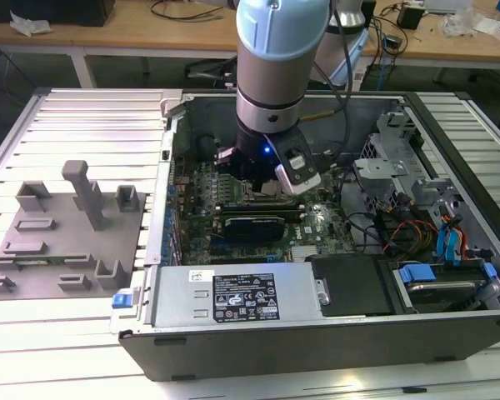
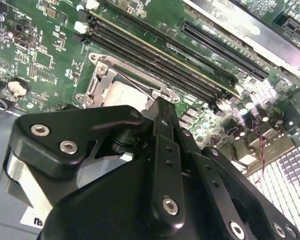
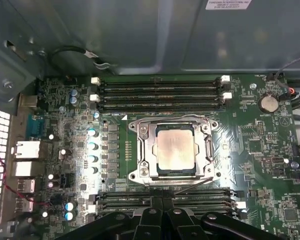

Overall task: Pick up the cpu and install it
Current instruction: 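Install the second cpu locking lever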

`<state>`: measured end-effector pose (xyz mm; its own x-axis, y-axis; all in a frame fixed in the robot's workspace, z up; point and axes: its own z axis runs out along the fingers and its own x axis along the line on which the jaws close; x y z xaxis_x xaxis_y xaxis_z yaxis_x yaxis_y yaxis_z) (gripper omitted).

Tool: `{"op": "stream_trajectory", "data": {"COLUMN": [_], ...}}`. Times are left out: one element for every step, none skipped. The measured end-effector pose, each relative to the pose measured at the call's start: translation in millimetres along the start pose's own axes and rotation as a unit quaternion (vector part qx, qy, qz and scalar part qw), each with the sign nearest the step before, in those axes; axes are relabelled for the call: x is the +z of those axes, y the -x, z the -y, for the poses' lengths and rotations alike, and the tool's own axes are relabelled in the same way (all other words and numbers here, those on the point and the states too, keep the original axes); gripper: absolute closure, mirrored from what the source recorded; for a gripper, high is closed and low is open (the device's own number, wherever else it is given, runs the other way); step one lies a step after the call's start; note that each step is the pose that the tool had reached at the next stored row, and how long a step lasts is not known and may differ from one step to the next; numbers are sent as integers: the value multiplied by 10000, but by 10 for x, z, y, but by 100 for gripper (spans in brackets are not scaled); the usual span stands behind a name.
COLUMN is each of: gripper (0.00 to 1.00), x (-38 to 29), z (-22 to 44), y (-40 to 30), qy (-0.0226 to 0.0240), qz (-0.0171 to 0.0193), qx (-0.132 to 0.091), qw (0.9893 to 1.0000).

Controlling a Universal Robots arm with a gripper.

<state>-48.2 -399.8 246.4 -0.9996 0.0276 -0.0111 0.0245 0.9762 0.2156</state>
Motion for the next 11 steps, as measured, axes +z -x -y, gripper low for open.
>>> {"op": "stream_trajectory", "data": {"gripper": [89,89,89,89,89,89,89,89,89,89,89], "x": [38,61,92,116,148,183,220,257,281,299,334], "z": [8,14,21,26,32,39,44,48,49,49,50], "y": [0,-4,-25,-57,-100,-121,-126,-128,-130,-131,-136], "qy": [-8,-11,-15,-16,-16,-17,-17,-17,-17,-17,-17], "qz": [1,1,2,4,6,8,11,14,16,18,22], "qx": [1,5,10,15,25,36,49,64,74,82,100], "qw": [10000,10000,10000,10000,10000,10000,10000,10000,10000,10000,9999]}}
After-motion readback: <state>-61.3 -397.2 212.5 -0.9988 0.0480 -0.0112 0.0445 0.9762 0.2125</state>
